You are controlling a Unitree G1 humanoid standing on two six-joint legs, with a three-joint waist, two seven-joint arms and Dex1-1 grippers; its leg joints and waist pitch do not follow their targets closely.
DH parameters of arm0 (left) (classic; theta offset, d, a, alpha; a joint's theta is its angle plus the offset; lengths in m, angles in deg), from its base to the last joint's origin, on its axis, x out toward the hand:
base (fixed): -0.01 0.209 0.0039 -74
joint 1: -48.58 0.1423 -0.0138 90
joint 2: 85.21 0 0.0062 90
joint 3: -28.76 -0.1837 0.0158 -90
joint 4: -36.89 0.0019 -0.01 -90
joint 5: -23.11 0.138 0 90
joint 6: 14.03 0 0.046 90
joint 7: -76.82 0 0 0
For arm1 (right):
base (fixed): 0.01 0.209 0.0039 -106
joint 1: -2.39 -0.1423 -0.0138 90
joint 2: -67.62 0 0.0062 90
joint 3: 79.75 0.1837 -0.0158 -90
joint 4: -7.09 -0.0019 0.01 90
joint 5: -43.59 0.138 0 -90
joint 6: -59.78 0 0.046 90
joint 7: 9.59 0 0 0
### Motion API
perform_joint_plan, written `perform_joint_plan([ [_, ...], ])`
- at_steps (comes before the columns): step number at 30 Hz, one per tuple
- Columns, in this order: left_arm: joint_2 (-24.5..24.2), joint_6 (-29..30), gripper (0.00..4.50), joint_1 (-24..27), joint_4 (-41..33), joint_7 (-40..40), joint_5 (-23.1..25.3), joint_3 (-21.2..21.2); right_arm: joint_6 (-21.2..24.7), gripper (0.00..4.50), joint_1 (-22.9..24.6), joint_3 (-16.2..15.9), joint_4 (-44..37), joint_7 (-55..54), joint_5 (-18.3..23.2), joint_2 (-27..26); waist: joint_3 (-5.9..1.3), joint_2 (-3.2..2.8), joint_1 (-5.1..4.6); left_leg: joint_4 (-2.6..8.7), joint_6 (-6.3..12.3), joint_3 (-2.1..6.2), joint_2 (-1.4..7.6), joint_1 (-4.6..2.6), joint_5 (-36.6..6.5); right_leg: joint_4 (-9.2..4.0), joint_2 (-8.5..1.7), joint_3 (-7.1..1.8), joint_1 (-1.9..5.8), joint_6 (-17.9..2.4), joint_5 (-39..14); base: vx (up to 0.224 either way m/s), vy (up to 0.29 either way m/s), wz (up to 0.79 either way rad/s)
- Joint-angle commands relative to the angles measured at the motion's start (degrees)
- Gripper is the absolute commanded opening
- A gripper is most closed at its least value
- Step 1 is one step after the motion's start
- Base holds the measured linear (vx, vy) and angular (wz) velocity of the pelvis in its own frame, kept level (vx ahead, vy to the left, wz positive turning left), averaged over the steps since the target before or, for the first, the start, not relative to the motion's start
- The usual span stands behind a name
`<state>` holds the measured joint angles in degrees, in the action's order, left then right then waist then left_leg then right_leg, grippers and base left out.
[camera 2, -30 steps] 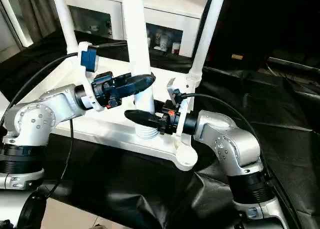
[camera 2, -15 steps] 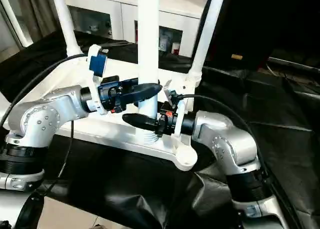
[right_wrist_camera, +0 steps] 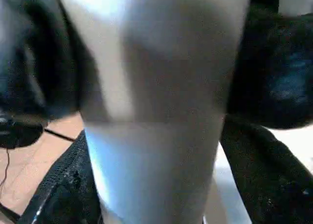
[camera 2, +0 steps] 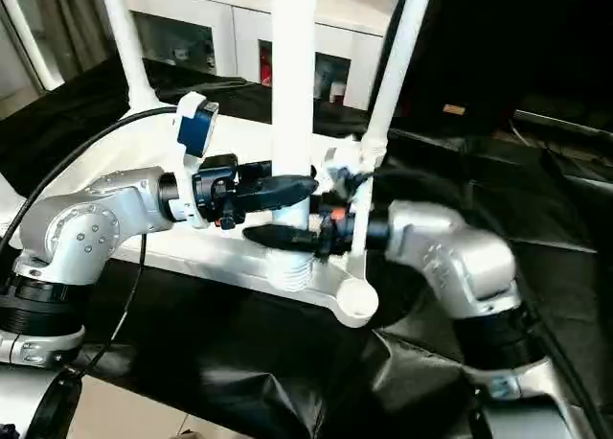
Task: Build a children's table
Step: Pick table leg
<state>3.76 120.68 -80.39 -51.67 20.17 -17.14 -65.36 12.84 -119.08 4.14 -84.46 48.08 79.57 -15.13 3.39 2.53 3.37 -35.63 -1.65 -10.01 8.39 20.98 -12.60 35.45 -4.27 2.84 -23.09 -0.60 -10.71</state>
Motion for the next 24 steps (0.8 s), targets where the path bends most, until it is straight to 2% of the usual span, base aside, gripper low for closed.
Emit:
perform_joint_plan([
  [1, 0.4, -1.7, 1.97, -1.2, 0.3, 0.3, 1.0, -0.1, 0.6, 3.43, -0.6, 1.3, 0.1, -0.7, 0.6, 0.2, -4.09, 0.06, 0.12, 4.03, 2.35, 1.21, 4.34, -0.61, 0.0, -2.92, -4.38, -2.86, 3.55, -15.6, -3.4, 0.000, 0.000, 0.00],
  [10, -0.7, -1.3, 1.97, -1.3, 0.9, -1.3, 1.2, -0.8, 1.7, 3.43, 0.6, 0.4, -0.7, -0.5, 0.3, 1.0, -4.10, -0.08, 0.14, 4.06, 1.98, 1.22, 4.32, -0.65, -0.6, -2.89, -4.38, -2.82, 3.57, -16.0, -3.5, 0.000, 0.000, 0.00],
  [20, -1.2, -0.8, 1.97, -0.8, 0.1, -2.3, 1.1, -1.7, 1.6, 3.43, 1.0, -1.6, 0.4, -0.1, -1.6, 1.7, -4.03, 0.08, 0.16, 4.06, 1.52, 1.21, 4.32, -0.63, -1.4, -2.98, -4.41, -2.86, 3.57, -15.8, -4.8, 0.000, 0.000, 0.00],
  [22, -1.1, -0.9, 1.97, -0.8, 0.1, -2.3, 1.1, -1.7, 1.6, 3.11, 1.1, -2.0, 0.4, 0.0, -1.8, 1.8, -4.02, 0.06, 0.18, 4.05, 1.44, 1.21, 4.30, -0.58, -1.5, -3.02, -4.45, -2.89, 3.59, -15.6, -5.1, 0.000, 0.000, 0.00],
  [24, -1.1, -1.0, 1.97, -0.8, 0.3, -2.3, 1.3, -1.7, 1.6, 3.11, 1.2, -2.3, 0.5, 0.1, -2.1, 1.9, -3.97, 0.04, 0.15, 4.08, 1.38, 1.23, 4.31, -0.57, -1.8, -3.14, -4.42, -2.88, 3.56, -15.3, -5.8, 0.000, 0.000, 0.00],
])
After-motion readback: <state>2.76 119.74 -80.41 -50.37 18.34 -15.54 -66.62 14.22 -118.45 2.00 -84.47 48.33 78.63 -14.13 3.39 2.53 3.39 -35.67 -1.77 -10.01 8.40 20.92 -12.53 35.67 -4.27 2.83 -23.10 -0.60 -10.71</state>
